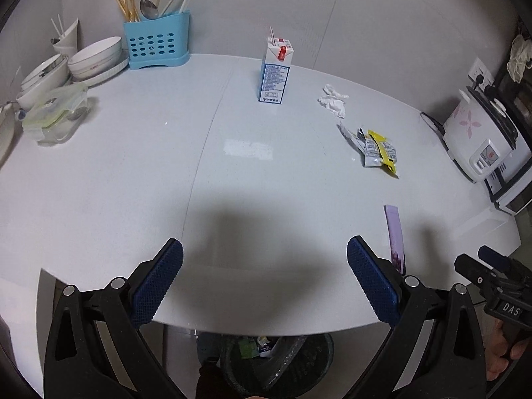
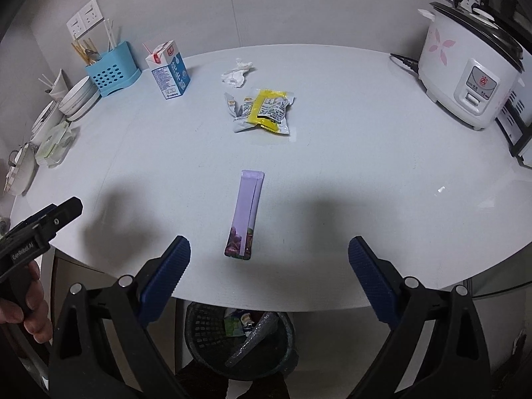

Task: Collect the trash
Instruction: 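Grasp the milk carton with the left tool while the right tool grasps the lavender packet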

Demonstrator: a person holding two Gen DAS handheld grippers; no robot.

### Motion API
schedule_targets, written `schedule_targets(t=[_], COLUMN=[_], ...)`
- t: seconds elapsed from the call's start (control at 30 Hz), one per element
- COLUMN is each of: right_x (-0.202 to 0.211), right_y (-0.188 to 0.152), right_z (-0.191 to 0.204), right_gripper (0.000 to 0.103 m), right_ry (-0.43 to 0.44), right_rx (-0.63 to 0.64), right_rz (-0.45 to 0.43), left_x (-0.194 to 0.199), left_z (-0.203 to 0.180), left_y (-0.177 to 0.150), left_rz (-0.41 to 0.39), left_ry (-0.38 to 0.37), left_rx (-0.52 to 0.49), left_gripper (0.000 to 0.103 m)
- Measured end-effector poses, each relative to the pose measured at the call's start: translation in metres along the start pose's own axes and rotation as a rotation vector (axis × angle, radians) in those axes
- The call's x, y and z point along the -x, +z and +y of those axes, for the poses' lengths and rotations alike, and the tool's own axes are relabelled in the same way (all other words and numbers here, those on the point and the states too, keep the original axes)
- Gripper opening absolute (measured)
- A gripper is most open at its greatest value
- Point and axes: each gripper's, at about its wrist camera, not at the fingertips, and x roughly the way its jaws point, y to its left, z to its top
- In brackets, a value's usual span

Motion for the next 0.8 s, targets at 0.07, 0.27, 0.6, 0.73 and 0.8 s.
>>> schedule_targets(t=[0.07, 0.27, 0.6, 0.73, 0.8], right_x=[-0.003, -0.014, -0.046, -0.061, -0.068], right_y=[0.004, 0.017, 0.034, 0.034, 0.034], right_z=[0.003, 0.013, 0.036, 0.037, 0.036], right_gripper=[0.092, 0.092, 0.087, 0.083, 0.082], right_ry=[-0.021, -0.069, -0.151, -0.171, -0.179], right_rx=[-0.013, -0.081, -0.13, -0.143, -0.152], right_rz=[-0.006, 0.017, 0.061, 0.096, 0.117], left_x=[-0.008, -0.036, -0.098, -0.126, -0.137], left_z=[0.001, 0.008, 0.019, 0.018, 0.015], left_y=[0.013, 0.061, 0.14, 0.16, 0.166], left_rz=[-0.003, -0.019, -0.032, -0.019, -0.014], left_ry=[-0.009, -0.039, -0.05, -0.069, -0.073], left_rx=[-0.027, -0.079, -0.097, -0.098, -0.106], left_gripper=[0.097, 0.097, 0.097, 0.097, 0.097])
